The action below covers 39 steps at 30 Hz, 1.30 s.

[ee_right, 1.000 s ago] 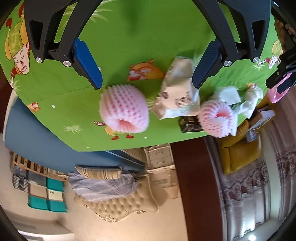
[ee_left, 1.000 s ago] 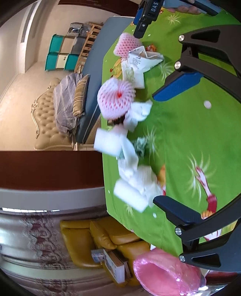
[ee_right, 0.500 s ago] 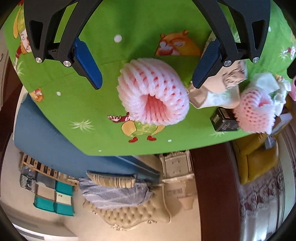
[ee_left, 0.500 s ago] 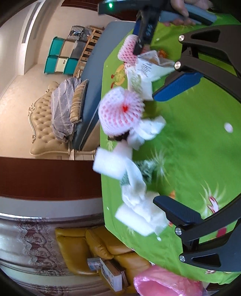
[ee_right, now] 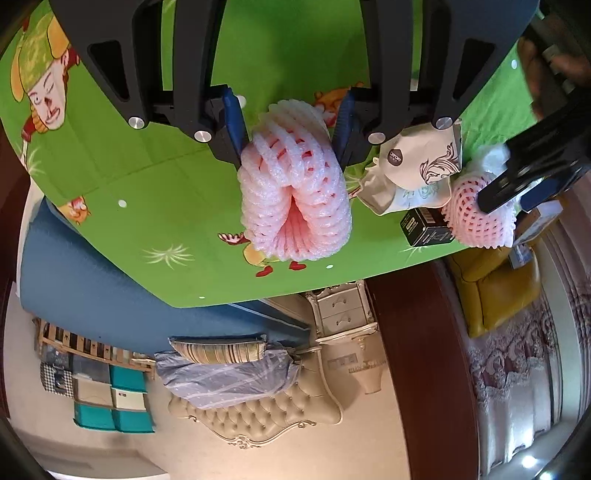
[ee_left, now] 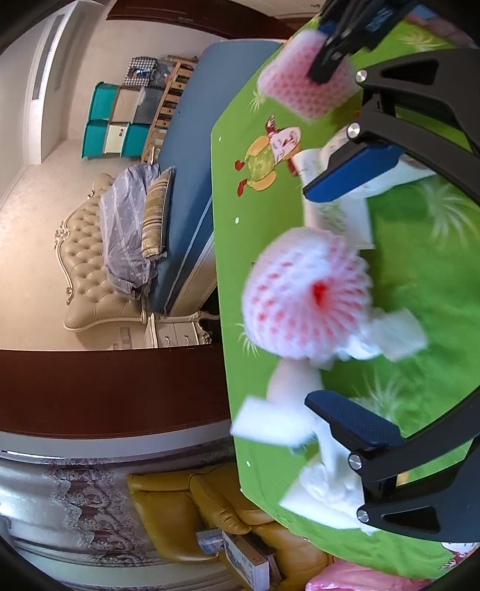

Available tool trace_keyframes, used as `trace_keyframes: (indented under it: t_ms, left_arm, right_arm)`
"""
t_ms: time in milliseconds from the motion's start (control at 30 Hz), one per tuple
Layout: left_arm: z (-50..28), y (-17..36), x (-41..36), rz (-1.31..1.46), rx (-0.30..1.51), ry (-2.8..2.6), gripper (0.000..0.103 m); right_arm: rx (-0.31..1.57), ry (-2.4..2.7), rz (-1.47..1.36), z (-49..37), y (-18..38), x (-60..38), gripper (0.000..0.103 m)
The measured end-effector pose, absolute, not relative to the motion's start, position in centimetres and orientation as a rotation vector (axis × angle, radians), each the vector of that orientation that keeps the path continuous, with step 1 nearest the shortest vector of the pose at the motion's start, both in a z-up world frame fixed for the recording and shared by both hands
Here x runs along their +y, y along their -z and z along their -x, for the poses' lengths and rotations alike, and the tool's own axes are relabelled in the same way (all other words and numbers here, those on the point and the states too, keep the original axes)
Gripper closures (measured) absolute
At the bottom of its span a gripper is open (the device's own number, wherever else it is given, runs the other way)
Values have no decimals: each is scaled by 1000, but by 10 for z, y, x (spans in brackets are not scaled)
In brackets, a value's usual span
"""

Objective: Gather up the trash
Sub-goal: 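Grasp a pink foam fruit net with the right tool while the left tool grasps another, then carry both pink foam nets over the pink bin and open both tools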

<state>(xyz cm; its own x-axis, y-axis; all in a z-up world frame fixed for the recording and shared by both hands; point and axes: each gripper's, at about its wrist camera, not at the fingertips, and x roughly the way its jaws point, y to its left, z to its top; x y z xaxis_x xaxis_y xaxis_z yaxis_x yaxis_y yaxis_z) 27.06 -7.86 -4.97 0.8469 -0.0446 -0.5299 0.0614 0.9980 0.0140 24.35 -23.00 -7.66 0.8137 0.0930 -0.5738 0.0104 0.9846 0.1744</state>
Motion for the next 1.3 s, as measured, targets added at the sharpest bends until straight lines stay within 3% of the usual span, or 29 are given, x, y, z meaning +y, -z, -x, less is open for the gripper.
trace_keyframes:
  t_ms: [67,100,133,233,800,1300]
  left_arm:
    - [-281,53,-85,-58,570,37,25]
    - [-285,55,-86,-63,584,51,50]
    - [-288,58,-87,-61,608,77,60]
    - [-277,61,-86,-67,586,111,71]
    - [-145,42,-37,-42,487,183,73]
    - [-76,51,73,10,511,-34,73]
  right_arm:
    - [618,-48,-176,-240,78,-232,61]
    - [619,-49,-177,-239,79,-233,61]
    - [620,-51,-179,-237,79,-233,61]
    - [617,-58,-189,-231,79,-233,61]
    - [586,-238,-103,-165,69,-167,61]
    - [588,-511,23,-122,61,-59,61]
